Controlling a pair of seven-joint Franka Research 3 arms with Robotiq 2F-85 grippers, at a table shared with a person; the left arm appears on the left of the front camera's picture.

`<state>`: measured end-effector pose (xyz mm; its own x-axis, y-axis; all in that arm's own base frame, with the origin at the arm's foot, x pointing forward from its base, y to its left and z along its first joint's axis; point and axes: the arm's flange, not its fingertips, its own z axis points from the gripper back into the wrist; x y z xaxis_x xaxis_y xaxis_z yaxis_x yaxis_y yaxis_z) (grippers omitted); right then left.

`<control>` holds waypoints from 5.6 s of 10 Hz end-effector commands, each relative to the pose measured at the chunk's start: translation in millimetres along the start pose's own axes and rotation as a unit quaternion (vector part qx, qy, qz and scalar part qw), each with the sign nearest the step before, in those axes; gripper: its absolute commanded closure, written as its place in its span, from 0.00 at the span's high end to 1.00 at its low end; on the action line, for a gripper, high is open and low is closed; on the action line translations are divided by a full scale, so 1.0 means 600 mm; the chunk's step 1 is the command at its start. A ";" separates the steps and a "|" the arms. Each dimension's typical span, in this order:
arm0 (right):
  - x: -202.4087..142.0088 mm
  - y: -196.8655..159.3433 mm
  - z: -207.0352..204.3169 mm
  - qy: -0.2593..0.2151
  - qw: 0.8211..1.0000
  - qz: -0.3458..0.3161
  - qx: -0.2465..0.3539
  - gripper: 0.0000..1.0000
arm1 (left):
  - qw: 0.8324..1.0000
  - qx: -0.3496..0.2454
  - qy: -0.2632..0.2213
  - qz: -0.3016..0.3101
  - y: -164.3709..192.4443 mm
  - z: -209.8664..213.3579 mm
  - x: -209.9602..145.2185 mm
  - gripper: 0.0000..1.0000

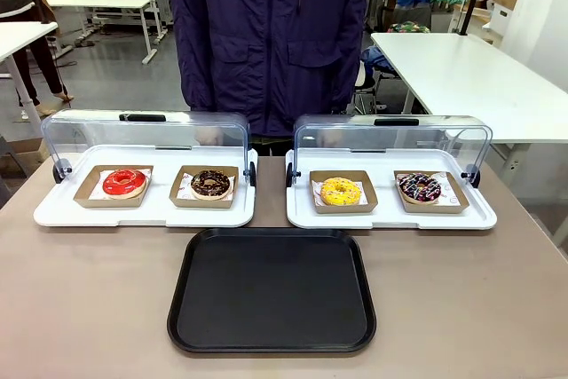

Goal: Move the third donut from the left to the tray.
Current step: Pick up the Paper togo box containing the Donut indicated by the person and place it on the Handle tray.

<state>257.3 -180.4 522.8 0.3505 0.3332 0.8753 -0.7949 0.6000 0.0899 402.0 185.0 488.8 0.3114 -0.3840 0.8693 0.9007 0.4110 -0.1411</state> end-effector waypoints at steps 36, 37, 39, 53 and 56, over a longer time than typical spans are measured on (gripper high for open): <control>0.005 -0.002 -0.001 -0.011 1.000 0.012 -0.001 1.00 | 1.000 -0.003 0.000 -0.004 -0.002 0.002 0.002 1.00; 0.005 -0.002 -0.001 -0.011 1.000 0.012 -0.001 1.00 | 1.000 -0.003 0.000 -0.004 -0.002 0.002 0.002 1.00; 0.005 -0.002 -0.001 -0.011 1.000 0.012 -0.001 1.00 | 1.000 -0.003 0.000 -0.004 -0.002 0.002 0.002 1.00; 0.005 -0.002 -0.001 -0.011 1.000 0.012 -0.001 1.00 | 1.000 -0.003 0.000 -0.004 -0.002 0.002 0.002 1.00; 0.005 -0.002 -0.001 -0.011 1.000 0.012 -0.001 1.00 | 1.000 -0.003 0.000 -0.004 -0.002 0.002 0.002 1.00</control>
<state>257.2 -180.5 522.7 0.3496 0.3342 0.8753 -0.7954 0.5995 0.0888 402.0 185.0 488.8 0.3114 -0.3840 0.8693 0.9006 0.4110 -0.1411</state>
